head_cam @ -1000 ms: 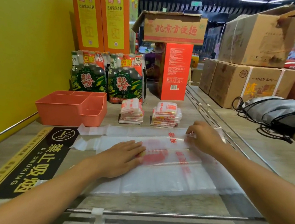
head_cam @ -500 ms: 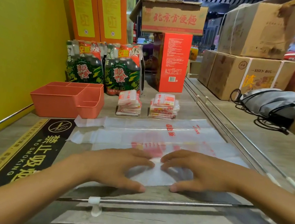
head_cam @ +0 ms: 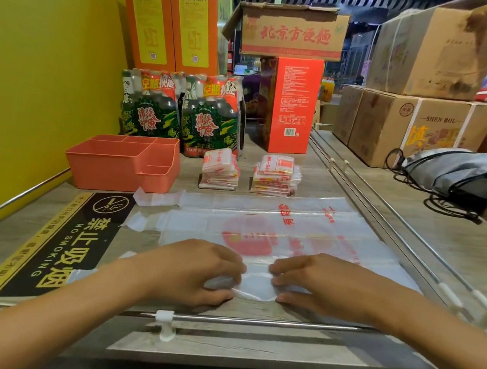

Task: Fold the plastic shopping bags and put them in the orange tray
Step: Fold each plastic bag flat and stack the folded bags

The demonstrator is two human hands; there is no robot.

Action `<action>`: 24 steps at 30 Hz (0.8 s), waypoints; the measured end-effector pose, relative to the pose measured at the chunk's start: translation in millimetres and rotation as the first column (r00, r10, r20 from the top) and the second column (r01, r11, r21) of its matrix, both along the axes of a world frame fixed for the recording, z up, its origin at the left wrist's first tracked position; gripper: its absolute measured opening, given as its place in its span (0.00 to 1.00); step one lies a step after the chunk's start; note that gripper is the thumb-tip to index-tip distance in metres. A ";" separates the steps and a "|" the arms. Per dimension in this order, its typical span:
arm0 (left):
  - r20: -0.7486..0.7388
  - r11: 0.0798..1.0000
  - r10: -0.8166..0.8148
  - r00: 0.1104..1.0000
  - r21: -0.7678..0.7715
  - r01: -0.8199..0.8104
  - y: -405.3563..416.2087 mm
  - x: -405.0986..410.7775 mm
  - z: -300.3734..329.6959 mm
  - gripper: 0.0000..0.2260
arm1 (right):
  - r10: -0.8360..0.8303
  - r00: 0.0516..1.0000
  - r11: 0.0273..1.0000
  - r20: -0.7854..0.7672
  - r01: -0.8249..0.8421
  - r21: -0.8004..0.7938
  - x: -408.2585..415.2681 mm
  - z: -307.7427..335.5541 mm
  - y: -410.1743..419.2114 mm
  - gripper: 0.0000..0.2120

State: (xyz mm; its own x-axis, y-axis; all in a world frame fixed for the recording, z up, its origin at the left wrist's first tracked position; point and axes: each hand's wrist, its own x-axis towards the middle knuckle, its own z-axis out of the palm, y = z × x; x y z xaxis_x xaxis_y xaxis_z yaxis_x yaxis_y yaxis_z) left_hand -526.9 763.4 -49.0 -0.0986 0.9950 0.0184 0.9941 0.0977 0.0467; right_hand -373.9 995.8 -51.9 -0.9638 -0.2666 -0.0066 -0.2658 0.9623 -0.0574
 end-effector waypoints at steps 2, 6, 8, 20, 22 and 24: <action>-0.026 1.000 -0.022 0.999 0.007 0.022 1.0 5.0 -3.0 0.13 | -0.006 1.000 1.000 0.000 0.006 0.017 -1.2 1.0 -5.5 0.18; 0.001 0.994 -0.005 1.000 0.107 0.005 0.1 3.9 -5.5 0.10 | -0.041 0.999 0.996 -0.015 0.040 -0.074 1.5 2.8 -5.2 0.23; 0.135 0.984 0.031 0.990 0.173 -0.054 -1.2 1.4 -3.5 0.11 | -0.074 0.997 0.994 -0.017 0.072 -0.078 4.2 2.8 -4.8 0.28; 0.032 0.969 0.130 0.991 0.208 -0.134 -15.3 -6.5 3.2 0.14 | -0.114 0.979 0.989 -0.171 0.095 -0.117 -7.5 14.2 -1.2 0.19; 0.037 0.967 0.146 0.989 0.207 -0.151 -20.9 -12.3 2.8 0.12 | -0.100 0.988 0.989 -0.118 0.085 -0.124 -3.6 16.9 3.9 0.17; 0.084 0.964 0.153 0.985 0.205 -0.168 -27.0 -18.7 5.4 0.13 | -0.108 0.989 0.989 -0.102 0.097 -0.107 0.0 19.0 9.8 0.14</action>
